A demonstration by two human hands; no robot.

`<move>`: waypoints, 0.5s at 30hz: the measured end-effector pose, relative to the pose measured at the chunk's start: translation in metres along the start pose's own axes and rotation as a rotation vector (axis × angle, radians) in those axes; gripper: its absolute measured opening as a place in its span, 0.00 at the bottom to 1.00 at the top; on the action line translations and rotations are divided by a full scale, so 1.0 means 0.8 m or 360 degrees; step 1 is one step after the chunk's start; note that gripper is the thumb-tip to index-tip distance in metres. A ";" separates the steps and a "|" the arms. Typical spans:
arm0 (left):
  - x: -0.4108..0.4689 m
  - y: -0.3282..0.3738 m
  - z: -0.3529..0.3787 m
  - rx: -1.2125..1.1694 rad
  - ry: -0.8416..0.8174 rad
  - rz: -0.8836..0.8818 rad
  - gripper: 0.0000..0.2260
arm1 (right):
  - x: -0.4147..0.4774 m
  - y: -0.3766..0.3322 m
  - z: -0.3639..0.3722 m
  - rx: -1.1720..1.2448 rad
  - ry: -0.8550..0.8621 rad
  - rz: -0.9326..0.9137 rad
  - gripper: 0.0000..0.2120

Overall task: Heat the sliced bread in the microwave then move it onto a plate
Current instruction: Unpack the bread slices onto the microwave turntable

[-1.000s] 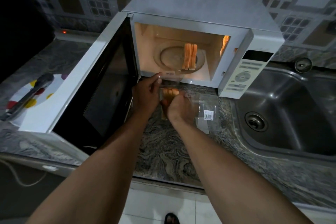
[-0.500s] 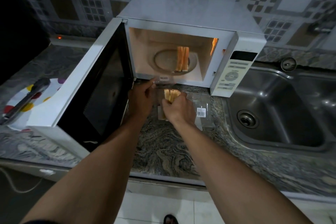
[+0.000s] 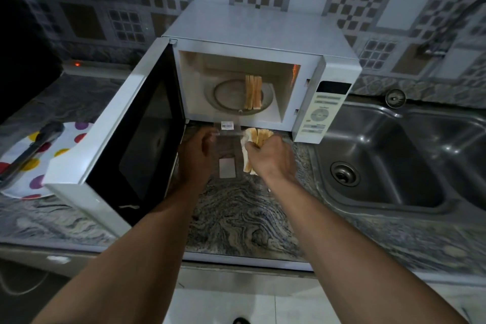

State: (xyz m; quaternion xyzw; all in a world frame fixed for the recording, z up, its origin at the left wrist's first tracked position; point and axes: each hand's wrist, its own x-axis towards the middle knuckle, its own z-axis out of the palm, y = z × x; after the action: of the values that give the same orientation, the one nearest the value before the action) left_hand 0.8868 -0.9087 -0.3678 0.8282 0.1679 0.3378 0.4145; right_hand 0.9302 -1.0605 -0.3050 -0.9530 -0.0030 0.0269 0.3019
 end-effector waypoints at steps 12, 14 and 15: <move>-0.023 -0.022 -0.004 0.0174 -0.0156 0.0229 0.09 | 0.012 -0.006 -0.014 -0.0071 0.0080 -0.0059 0.23; -0.027 -0.026 -0.005 0.0223 -0.0172 0.0181 0.10 | 0.014 -0.010 -0.015 -0.0068 0.0087 -0.0070 0.24; -0.029 -0.026 -0.005 0.0261 -0.0139 0.0083 0.11 | 0.015 -0.012 -0.015 -0.0067 0.0092 -0.0080 0.24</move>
State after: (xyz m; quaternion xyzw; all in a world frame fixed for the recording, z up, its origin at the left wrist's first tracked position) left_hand 0.8673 -0.9074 -0.3925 0.8773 0.1553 0.2972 0.3433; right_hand 0.9434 -1.0594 -0.2906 -0.9591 -0.0189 -0.0083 0.2822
